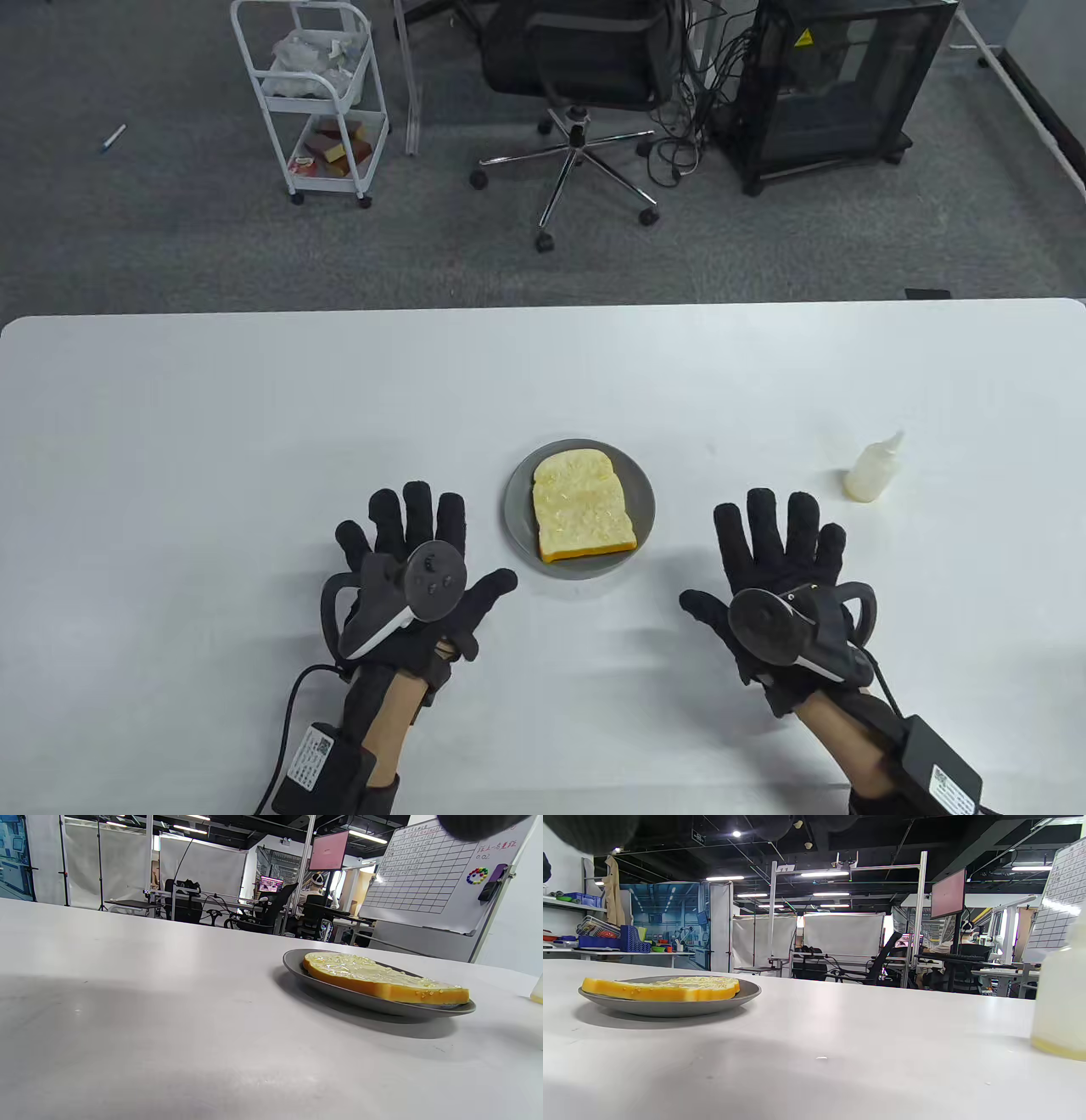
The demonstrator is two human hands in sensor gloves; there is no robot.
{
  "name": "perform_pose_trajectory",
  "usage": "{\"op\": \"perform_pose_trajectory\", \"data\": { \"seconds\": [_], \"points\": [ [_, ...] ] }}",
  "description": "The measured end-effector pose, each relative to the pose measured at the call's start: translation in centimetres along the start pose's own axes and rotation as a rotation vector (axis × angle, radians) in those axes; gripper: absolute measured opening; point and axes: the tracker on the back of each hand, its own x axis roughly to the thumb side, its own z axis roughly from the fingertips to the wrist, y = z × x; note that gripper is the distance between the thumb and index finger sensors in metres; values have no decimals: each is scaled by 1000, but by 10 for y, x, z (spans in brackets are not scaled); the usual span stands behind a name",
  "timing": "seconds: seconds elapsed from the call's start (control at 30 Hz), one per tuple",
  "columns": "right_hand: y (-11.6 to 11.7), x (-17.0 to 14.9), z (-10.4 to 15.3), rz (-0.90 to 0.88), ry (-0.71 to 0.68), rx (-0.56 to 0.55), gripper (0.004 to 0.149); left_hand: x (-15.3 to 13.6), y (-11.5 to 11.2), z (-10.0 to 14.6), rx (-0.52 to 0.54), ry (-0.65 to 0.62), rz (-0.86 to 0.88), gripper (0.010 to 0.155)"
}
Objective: Squeeze honey bottle to draw zigzag on toast
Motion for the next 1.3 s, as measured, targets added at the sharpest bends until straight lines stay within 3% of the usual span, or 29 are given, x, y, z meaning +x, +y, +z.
{"op": "perform_pose_trajectory", "data": {
  "seconds": [0.47,0.77,0.93,1.13,1.3],
  "points": [
    [-1,-3,-2,-10,26,7,95,-1,0,0,1,6,16,94],
    [-20,-92,-10,-203,332,-146,97,1,-2,1,1,11,7,94],
    [-9,-126,-23,-241,456,-128,101,2,-3,1,-5,12,6,94],
    [0,-152,-38,-171,598,-190,101,0,-3,0,-5,15,12,94],
    [12,-173,-47,-286,728,-210,104,1,-4,0,-16,11,13,94]
  ]
}}
